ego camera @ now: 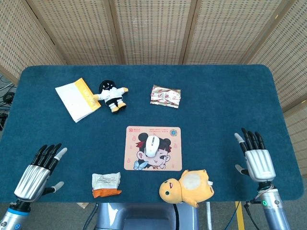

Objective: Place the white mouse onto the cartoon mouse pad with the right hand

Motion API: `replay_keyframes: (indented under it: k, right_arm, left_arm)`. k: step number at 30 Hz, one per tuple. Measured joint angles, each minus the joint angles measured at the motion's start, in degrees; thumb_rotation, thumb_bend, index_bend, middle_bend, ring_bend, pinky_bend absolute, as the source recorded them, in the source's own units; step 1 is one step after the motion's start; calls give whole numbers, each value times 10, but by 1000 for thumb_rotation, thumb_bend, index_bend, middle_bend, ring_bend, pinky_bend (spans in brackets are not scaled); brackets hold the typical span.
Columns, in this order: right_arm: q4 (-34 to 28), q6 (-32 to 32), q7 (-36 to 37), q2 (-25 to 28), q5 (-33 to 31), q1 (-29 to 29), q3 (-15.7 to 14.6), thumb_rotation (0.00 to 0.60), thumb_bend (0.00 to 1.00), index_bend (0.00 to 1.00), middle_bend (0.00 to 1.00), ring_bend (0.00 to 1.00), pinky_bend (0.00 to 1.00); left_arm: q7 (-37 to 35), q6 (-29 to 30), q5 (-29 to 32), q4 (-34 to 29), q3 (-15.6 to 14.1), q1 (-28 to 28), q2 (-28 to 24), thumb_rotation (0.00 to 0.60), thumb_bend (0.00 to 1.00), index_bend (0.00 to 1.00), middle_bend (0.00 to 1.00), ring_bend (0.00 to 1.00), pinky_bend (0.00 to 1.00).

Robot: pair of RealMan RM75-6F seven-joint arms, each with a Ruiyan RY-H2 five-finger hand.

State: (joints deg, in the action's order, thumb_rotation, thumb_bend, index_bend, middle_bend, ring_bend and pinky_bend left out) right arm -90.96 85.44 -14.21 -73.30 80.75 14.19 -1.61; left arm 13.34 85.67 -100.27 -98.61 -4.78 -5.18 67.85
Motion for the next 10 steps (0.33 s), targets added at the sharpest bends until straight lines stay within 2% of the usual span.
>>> replay_keyframes:
  k: [10]
  right_arm:
    - [4,25,20,14,4,-46,-7,600,0,0,0,0,0]
  left_arm:
    - [4,3,16,2,11,2,1,600,46,0,0,0,0]
